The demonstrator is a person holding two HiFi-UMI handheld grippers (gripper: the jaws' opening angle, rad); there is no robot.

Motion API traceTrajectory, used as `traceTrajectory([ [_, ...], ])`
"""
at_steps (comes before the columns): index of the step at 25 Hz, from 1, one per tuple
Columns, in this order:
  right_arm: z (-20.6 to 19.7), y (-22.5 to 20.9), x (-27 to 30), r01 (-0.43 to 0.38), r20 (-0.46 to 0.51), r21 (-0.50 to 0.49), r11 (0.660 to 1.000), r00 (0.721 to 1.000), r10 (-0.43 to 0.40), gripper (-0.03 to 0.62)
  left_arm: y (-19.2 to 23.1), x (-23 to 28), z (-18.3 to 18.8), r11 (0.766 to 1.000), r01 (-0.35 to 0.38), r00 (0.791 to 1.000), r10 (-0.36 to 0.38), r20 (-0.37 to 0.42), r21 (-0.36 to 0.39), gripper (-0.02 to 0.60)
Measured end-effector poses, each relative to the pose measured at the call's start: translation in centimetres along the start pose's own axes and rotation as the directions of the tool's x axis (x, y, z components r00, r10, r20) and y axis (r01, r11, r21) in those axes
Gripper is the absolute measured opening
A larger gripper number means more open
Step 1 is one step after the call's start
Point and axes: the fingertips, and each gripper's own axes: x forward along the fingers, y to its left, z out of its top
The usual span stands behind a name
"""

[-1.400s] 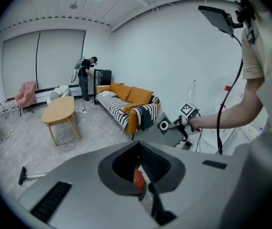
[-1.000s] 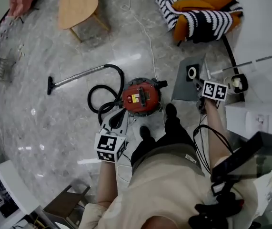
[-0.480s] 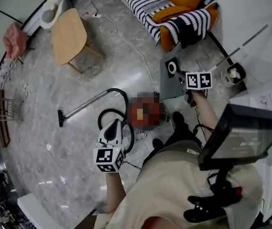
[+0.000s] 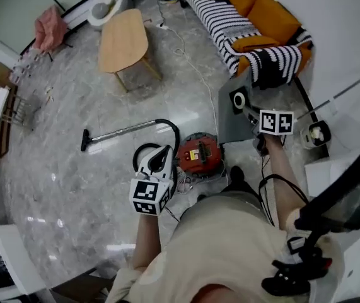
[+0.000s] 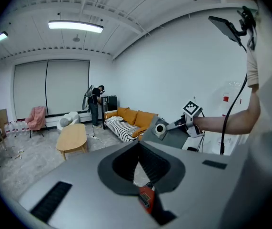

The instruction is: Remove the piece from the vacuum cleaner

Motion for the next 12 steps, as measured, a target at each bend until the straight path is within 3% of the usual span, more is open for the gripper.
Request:
traceTrajectory([
  [6, -1.4, 5.4, -1.1, -0.064, -0.021, -0.062, 0.996, 0.998, 0.062, 0.025, 0.7, -3.9, -0.1, 0.999, -0.032, 0.998, 0.032, 0.054, 0.001, -0.003],
  [12, -4.4, 9.2, -2.3, -0.063, -0.064, -0.144, 0.988, 0.996, 0.054, 0.025, 1.0, -7.3, -1.6, 0.999, -0.022, 0.996, 0.025, 0.090, -0.029, -0.003],
])
